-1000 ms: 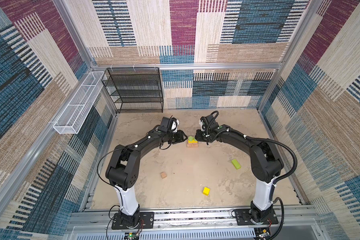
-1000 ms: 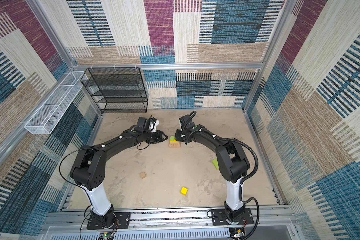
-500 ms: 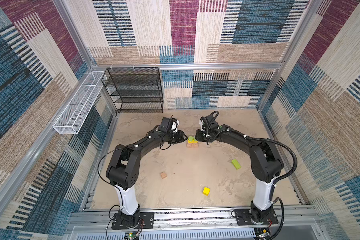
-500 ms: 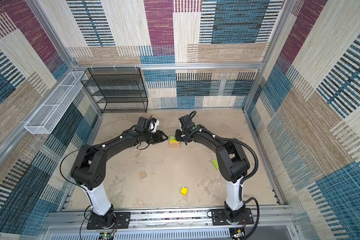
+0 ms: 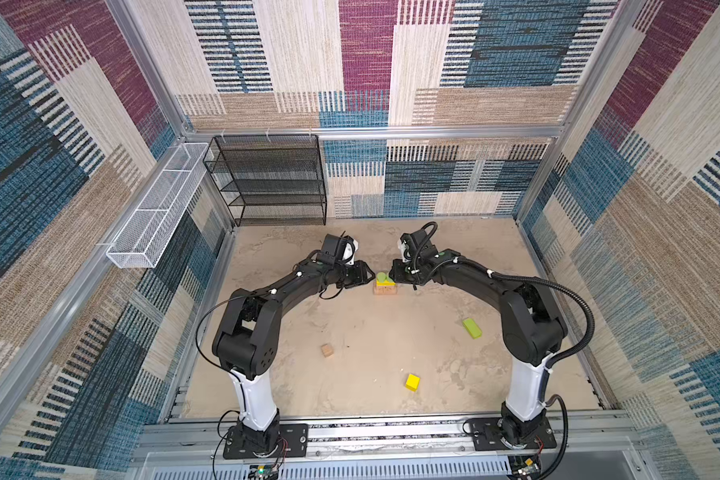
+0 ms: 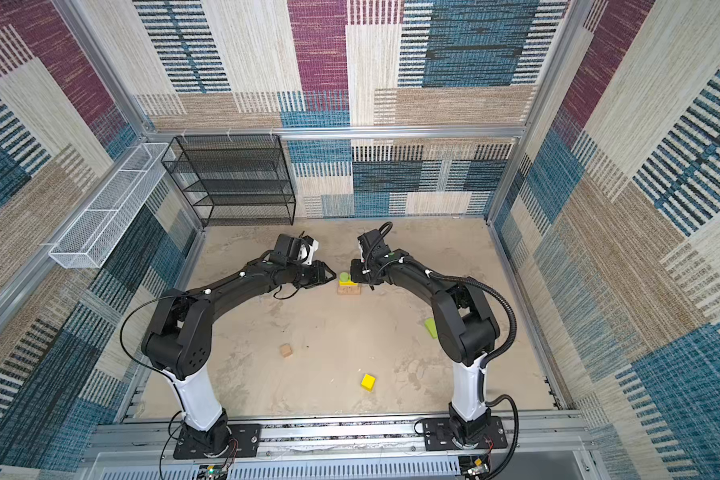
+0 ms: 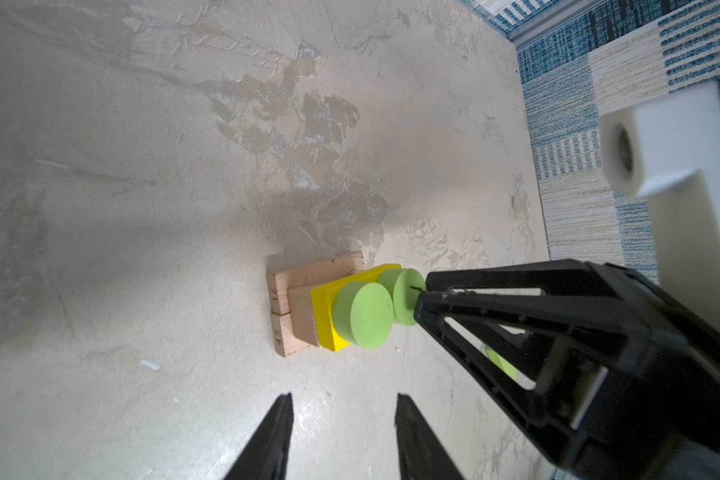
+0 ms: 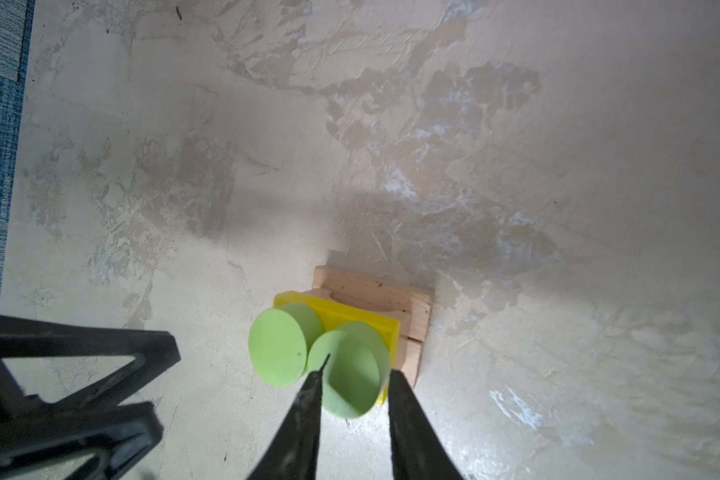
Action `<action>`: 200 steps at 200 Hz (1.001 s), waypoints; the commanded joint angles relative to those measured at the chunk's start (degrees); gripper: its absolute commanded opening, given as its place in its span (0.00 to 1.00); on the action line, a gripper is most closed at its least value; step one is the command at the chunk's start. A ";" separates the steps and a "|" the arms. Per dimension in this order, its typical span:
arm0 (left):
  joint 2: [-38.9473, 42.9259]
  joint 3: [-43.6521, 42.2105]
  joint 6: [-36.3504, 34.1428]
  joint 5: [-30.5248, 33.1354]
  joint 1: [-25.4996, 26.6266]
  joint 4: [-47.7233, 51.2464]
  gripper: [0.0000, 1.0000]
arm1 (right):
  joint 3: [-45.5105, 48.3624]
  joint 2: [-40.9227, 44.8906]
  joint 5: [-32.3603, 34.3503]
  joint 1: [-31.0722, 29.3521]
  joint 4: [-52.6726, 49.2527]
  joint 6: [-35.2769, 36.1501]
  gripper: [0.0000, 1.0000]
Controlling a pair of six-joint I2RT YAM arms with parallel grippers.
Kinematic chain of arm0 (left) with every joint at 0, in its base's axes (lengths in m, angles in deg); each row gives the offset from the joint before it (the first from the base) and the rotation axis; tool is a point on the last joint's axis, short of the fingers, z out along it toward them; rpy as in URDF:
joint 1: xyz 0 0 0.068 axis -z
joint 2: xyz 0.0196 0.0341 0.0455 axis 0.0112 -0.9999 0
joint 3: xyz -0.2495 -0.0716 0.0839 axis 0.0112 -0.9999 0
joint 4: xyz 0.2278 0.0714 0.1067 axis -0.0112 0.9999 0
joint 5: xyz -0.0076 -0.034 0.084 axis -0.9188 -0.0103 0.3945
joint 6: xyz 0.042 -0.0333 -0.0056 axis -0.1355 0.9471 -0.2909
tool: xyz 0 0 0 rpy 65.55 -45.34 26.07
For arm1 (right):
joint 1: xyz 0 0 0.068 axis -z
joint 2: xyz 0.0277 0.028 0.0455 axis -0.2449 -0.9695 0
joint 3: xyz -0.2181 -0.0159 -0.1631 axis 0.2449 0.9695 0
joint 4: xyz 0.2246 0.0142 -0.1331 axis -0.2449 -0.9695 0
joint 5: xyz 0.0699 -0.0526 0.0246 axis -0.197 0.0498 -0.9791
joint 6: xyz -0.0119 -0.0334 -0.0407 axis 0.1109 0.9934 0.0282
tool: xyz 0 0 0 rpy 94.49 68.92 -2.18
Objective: Build the wood block tower
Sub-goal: 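Raise the right gripper and move it over the green rectangular block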
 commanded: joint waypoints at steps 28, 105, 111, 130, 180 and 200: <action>-0.11 0.47 -1.05 -0.60 -0.01 0.30 0.45 | 0.24 2.78 2.20 0.06 -0.23 -0.80 0.36; 1.65 -0.10 -1.61 0.25 -0.02 0.98 0.45 | 9.47 14.94 9.58 0.23 -1.44 -2.97 0.52; 1.86 -0.25 -1.78 0.48 0.05 1.14 0.45 | 10.86 16.14 10.22 0.33 -1.62 -3.27 0.55; 2.65 -0.58 -2.10 1.06 -0.04 1.46 0.45 | 16.06 20.59 10.72 1.16 -1.71 -4.33 0.66; 4.38 -1.39 -2.50 1.63 0.01 1.76 0.45 | 28.58 30.52 12.57 3.61 -4.26 -7.28 0.83; 4.91 -1.61 -2.84 2.02 -0.08 2.04 0.45 | 31.80 33.09 13.81 4.18 -5.12 -8.46 0.88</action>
